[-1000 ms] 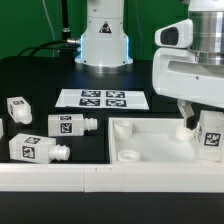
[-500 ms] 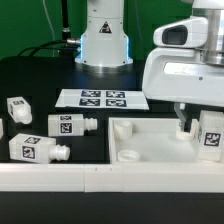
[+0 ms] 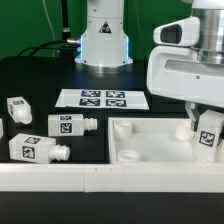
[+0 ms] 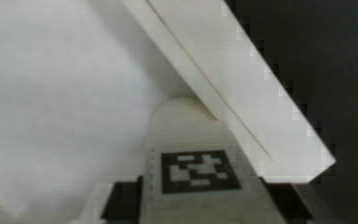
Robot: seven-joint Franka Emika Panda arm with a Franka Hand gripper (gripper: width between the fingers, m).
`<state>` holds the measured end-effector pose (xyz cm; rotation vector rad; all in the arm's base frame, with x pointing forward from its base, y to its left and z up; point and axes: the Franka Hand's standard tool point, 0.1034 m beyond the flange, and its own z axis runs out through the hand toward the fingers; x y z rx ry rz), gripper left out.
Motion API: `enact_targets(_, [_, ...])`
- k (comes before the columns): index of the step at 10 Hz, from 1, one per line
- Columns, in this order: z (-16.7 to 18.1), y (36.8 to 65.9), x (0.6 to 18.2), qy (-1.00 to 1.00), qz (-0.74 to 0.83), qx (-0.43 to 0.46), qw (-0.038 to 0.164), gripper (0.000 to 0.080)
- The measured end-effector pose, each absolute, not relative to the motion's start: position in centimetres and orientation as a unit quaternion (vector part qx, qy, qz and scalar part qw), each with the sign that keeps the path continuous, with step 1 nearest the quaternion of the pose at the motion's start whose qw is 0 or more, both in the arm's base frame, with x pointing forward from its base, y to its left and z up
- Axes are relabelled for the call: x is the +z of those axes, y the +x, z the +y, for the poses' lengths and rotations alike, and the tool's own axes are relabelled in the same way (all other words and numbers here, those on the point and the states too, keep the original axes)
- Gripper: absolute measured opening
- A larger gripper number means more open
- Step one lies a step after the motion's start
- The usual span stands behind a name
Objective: Assemble one leg
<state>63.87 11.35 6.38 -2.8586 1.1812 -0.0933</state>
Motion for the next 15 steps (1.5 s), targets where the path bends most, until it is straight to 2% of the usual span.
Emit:
enact_targets(2, [11.6, 63.9, 6.3, -0.851, 0.524, -0.025, 0.032, 0.0282])
enact_targets(4, [11.8, 64.1, 6.2, -0.753, 0.655, -0.024, 0.054, 0.0282])
enact_targets(5, [11.9, 64.1, 6.2, -0.720, 0.691, -0.023, 0.056, 0.0282])
enact_targets(6, [11.9, 64.2, 6.2, -0.656, 0.752, -0.022, 0.068, 0.0284])
enact_targets(7, [11.9, 64.1, 6.2, -0.650, 0.756, -0.022, 0.069, 0.0284])
enact_targets(8, [11.9, 64.1, 6.2, -0.646, 0.759, -0.021, 0.070, 0.0335])
enact_targets(9, [11.9, 64.0, 6.2, -0.677, 0.732, -0.022, 0.066, 0.0335])
enact_targets(11, [11.3, 64.2, 6.2, -0.778, 0.624, -0.030, 0.065, 0.0602])
enact_targets(12, [11.4, 64.0, 6.1, -0.837, 0.544, -0.033, 0.055, 0.0602])
enact_targets(13, [11.6, 63.8, 6.0, -0.878, 0.474, -0.037, 0.053, 0.0642])
enact_targets(14, [12.2, 63.7, 6.3, -0.871, 0.482, -0.069, 0.066, 0.0648])
enact_targets(15, [12.4, 63.3, 6.1, -0.890, 0.446, -0.072, 0.061, 0.0648])
